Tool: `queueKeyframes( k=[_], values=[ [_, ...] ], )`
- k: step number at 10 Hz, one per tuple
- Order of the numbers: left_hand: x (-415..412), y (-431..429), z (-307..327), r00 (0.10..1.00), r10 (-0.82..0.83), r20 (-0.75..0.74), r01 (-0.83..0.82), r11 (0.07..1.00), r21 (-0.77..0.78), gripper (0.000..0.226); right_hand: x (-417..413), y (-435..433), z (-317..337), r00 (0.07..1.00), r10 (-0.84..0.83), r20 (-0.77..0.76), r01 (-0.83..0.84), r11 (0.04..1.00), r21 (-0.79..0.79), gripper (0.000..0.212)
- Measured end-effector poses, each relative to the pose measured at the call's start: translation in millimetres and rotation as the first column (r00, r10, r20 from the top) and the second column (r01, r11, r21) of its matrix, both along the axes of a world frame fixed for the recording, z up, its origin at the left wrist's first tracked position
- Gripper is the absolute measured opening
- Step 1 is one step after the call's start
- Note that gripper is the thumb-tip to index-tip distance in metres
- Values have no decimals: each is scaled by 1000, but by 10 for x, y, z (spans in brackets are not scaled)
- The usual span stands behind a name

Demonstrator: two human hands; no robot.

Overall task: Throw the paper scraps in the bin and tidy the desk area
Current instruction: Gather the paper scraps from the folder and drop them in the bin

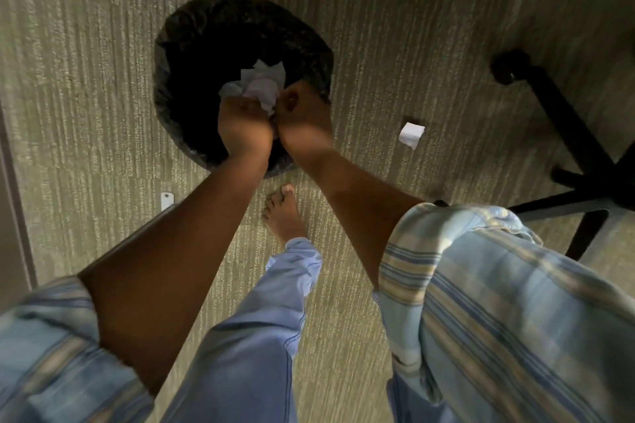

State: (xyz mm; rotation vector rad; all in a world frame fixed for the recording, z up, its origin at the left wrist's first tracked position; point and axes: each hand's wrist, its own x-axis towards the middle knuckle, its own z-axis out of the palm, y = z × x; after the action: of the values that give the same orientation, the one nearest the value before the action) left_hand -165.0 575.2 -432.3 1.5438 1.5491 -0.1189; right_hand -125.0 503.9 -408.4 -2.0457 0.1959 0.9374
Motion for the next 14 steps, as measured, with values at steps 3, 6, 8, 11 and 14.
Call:
queueKeyframes(
  k=[3,6,8,11,14],
  values=[
    [302,-809,331,975,-212,66,212,977,9,28,224,-818,146,974,-159,159,182,973,-141,17],
    [657,-1900,-335,900,-435,23,415,839,-353,16,457,-2007,-453,916,-356,186,397,873,-282,7],
    [663,-2352,-1021,793,-608,-37,563,756,-335,27,490,-2644,-1079,935,-242,259,324,881,-345,17],
    [530,-2603,-1685,860,-509,40,459,736,-498,48,592,-3024,-1993,986,-130,108,159,931,-327,25],
    [750,-2755,-2161,961,-274,-38,189,750,-634,36,645,-2877,-2549,984,2,-175,-40,976,-212,55]
  ],
)
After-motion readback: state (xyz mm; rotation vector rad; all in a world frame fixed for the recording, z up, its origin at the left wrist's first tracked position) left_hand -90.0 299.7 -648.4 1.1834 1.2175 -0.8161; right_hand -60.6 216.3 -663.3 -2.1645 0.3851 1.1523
